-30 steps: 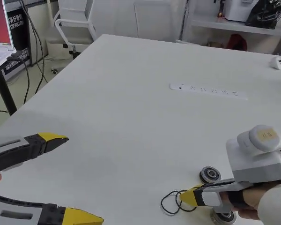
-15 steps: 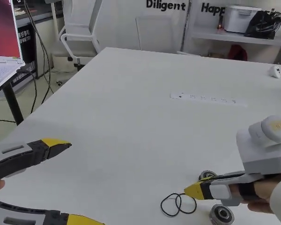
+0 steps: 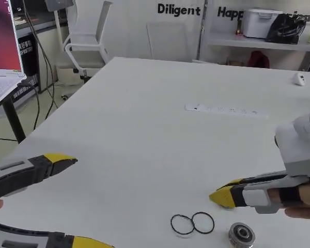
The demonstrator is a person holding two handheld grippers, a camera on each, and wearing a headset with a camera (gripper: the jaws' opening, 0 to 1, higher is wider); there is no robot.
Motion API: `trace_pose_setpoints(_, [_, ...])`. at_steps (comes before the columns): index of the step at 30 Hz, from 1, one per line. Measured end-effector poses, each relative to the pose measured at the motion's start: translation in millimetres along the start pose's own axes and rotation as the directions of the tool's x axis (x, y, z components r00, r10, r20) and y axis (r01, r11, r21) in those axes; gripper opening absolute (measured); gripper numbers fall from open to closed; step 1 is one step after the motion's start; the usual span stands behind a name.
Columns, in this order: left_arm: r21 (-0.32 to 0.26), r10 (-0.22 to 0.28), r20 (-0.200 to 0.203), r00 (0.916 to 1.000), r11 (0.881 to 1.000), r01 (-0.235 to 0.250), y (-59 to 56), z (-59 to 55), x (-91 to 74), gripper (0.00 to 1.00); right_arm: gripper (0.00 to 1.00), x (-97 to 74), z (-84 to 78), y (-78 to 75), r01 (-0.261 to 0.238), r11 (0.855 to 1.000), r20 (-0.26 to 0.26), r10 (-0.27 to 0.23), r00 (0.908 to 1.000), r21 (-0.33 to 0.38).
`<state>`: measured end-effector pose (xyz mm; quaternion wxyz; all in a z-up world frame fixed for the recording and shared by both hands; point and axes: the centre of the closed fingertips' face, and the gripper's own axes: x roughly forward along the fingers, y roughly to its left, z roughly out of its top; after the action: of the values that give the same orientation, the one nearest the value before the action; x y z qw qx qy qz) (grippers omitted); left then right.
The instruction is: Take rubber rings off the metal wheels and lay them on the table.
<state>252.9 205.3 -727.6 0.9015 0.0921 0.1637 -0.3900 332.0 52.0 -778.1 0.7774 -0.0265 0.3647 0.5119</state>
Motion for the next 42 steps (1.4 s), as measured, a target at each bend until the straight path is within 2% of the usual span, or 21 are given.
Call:
trace_pose_setpoints(10, [0.018,-0.005,-0.007,1.0000,1.000,0.005,-2.3,6.0,1.9,0.96,0.16,-35.3,22.3,-11.5,0.044,0.998,0.097,-0.041,0.9944,-0.036])
trace_pose_setpoints(13, [0.019,-0.015,-0.014,0.9998,1.000,0.016,-4.8,6.0,3.4,0.96,0.17,-44.7,25.1,-16.1,0.054,0.998,0.121,-0.050,0.9914,-0.032])
trace_pose_setpoints(20, [0.034,-0.016,-0.020,0.9997,0.999,0.017,-1.6,11.1,8.6,0.96,0.18,-64.2,28.2,-30.6,0.090,0.996,0.156,-0.084,0.9841,-0.027])
trace_pose_setpoints(26, [0.063,-0.037,-0.025,0.9990,0.997,0.039,1.6,22.0,17.1,0.96,0.19,-77.4,26.9,-46.0,0.108,0.994,0.174,-0.103,0.9793,-0.018])
trace_pose_setpoints(30, [0.074,-0.095,0.011,0.9955,0.993,0.094,-3.6,38.2,24.5,0.95,0.19,-86.9,25.9,-54.1,0.119,0.993,0.206,-0.113,0.9720,-0.019])
trace_pose_setpoints(35, [0.111,-0.124,-0.007,0.9922,0.986,0.124,-2.4,46.7,36.3,0.93,0.19,-89.9,15.9,-63.8,0.130,0.992,0.200,-0.127,0.9716,-0.004])
trace_pose_setpoints(42, [0.130,-0.169,0.001,0.9856,0.977,0.167,-3.7,58.8,61.4,0.91,0.19,-89.4,9.6,-72.8,0.112,0.994,0.221,-0.113,0.9688,0.015])
